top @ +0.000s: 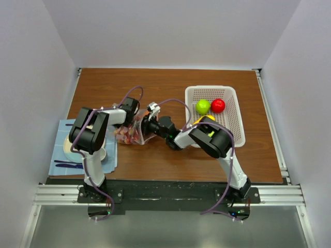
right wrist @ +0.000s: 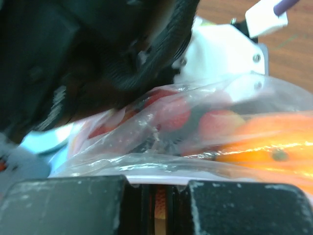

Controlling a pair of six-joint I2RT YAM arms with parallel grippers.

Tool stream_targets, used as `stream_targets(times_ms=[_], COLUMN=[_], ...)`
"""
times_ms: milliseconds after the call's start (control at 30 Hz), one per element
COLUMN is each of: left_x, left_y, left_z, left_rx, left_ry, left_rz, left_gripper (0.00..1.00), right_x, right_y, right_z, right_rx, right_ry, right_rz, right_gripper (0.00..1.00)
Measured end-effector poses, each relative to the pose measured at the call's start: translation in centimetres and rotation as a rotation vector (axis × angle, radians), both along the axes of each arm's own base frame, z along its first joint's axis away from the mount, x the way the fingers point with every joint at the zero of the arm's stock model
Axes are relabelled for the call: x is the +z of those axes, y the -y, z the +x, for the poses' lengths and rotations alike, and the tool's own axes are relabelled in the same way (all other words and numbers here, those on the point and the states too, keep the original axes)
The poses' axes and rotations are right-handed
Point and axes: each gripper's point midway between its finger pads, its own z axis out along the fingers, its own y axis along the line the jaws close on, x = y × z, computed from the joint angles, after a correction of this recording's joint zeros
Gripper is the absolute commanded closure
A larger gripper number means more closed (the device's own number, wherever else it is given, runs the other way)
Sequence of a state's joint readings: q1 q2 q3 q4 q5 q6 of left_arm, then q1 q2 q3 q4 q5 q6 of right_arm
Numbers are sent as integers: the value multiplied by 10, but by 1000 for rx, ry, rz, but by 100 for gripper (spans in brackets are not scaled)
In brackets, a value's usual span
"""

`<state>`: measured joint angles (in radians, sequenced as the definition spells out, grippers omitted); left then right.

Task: Open the zip-top bag and remove the fake food

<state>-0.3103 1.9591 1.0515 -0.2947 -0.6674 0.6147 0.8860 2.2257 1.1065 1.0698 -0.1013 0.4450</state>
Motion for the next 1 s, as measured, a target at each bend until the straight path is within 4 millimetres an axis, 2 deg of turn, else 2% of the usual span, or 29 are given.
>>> stream_targets(times_ms=[133,333,600,700,833,1000], left_x=[0,0,1,1,0,0], left_y=[0,0,0,0,-1,-1], left_z=[0,0,1,1,0,0], left_rx=[-7,-16,-25,-27,-27,-27], left_ry=[-5,-10,-18,-20,-27,-29], left_rz=[11,28,33,35,39,39], left_gripper=[100,100,100,100,100,100], right_x=[15,56,68,80,121,187], right_y=[27,73,118,136,161,190], right_z=[-23,-46,-51,-51,-46,-15], right_rx=[-2,-54,-152,-195,-269,-436], right_ry=[-15,16,32,61,146,244], right_rz=[-22,-40,-228,-289,-312,-286], right_gripper=[100,100,100,100,100,100])
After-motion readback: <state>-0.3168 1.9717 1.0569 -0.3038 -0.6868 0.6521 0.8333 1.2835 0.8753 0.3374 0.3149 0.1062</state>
